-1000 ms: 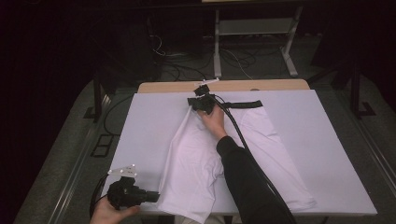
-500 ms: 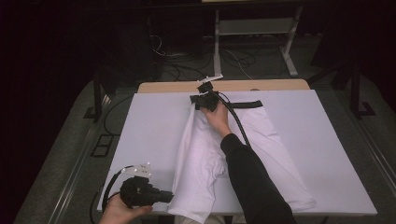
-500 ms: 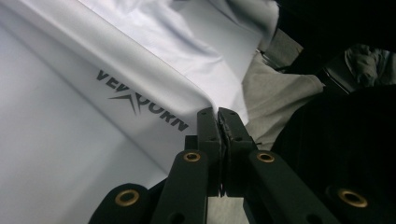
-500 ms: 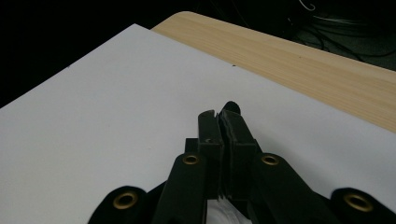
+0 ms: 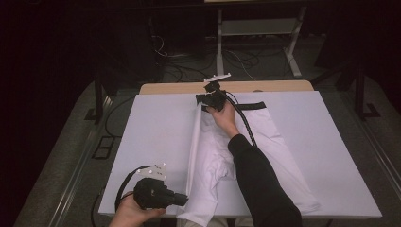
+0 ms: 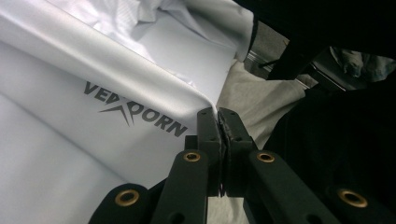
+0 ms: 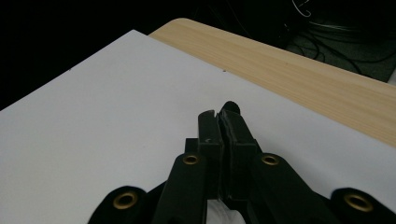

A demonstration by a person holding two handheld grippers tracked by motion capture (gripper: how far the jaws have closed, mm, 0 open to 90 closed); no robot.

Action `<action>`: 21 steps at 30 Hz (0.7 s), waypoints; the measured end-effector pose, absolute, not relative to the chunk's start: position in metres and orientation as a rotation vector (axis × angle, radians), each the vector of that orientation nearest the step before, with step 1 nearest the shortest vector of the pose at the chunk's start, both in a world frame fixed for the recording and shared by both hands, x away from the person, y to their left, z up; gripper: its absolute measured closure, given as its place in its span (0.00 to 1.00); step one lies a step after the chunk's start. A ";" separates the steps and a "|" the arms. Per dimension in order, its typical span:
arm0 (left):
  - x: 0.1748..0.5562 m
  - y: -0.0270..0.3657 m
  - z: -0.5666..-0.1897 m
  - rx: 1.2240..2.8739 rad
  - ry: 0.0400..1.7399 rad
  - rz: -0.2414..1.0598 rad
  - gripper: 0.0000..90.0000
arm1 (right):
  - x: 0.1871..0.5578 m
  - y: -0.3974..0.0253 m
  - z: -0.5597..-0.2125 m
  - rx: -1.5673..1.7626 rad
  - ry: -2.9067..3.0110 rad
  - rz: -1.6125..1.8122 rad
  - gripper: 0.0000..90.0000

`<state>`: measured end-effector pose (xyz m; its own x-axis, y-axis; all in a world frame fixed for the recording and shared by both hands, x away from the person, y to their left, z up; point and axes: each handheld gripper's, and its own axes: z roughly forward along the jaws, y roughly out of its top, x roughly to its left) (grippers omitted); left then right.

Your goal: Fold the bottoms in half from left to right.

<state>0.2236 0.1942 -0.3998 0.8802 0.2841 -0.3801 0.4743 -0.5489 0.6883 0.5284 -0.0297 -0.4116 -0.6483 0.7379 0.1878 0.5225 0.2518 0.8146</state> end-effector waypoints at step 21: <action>0.226 0.142 -0.393 2.218 0.408 -0.318 0.97 | 0.522 -0.055 -0.401 1.154 2.307 1.357 0.95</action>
